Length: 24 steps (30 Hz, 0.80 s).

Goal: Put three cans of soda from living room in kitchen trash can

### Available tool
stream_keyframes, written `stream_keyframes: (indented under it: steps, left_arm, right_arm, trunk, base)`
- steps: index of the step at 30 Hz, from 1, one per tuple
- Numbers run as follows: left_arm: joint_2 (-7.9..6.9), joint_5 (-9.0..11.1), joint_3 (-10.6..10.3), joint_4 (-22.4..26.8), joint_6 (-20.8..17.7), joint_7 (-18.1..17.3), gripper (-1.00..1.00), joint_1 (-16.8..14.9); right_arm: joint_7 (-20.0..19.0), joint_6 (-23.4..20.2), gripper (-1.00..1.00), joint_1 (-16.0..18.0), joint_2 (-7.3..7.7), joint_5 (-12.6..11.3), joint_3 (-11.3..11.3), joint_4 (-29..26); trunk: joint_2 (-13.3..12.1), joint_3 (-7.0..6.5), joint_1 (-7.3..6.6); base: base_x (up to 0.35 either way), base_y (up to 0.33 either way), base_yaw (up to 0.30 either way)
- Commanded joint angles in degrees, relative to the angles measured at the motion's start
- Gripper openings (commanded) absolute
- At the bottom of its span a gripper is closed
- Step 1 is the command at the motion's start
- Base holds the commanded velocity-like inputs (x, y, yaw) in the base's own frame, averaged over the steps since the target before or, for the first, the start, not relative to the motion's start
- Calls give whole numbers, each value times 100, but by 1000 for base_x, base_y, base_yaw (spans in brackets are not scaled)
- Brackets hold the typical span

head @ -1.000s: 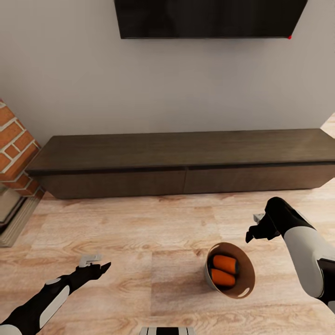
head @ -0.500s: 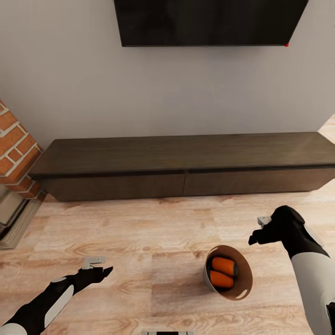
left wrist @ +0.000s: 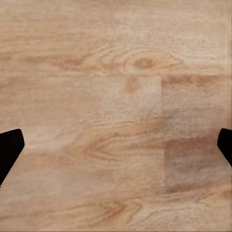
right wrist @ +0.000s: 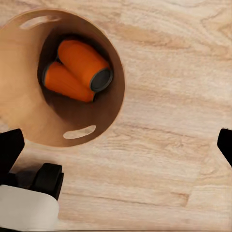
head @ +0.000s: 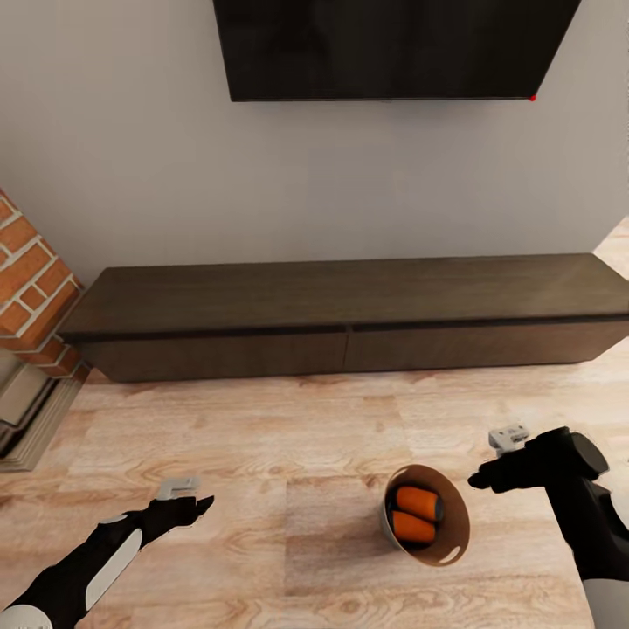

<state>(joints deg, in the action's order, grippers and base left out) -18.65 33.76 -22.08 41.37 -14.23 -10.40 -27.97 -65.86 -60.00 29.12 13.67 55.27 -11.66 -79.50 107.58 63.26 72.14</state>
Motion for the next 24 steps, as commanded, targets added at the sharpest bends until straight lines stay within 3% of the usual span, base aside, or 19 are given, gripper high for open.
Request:
stream_keyframes:
  steps: [1, 7, 11, 15, 16, 18, 24]
  left_arm:
    - [-9, -1, 2, 88, 0, 0, 100, 3]
    - [-58, -1, 9, 437, 50, 50, 100, 63]
    - [-69, -21, 27, 510, 243, 130, 100, 492]
    - [-79, -43, 34, 517, 501, 148, 100, 757]
    - [-84, -52, 35, 511, 550, 153, 100, 796]
    - [-96, -84, 33, 408, 775, 161, 100, 896]
    - [-102, -101, 25, -25, 1293, 159, 100, 980]
  right_arm:
    - [-14, 0, 100, -88, -6, -1, -1, -93]
    - [-63, 0, 100, -645, -61, -6, -2, -570]
    - [-73, 9, 100, -1057, -134, -9, -2, -794]
    - [-65, 392, 100, -1258, -250, -8, -37, -864]
    - [-63, 495, 100, -1305, -286, -8, -81, -875]
    - [-66, 852, 100, -1475, -468, -34, -426, -900]
    - [-43, 1559, 100, -1692, -674, -103, -867, -913]
  trunk:
    - [-42, -19, -22]
    - [-282, -126, -154]
    - [-443, -198, -242]
    - [-603, -270, -330]
    - [-643, -288, -352]
    - [-723, -324, -396]
    - [-964, -431, -528]
  base:
    - [0, 0, 0]
    - [0, 0, 0]
    - [0, 0, 0]
    - [0, 0, 0]
    - [0, 0, 0]
    - [0, 0, 0]
    - [0, 0, 0]
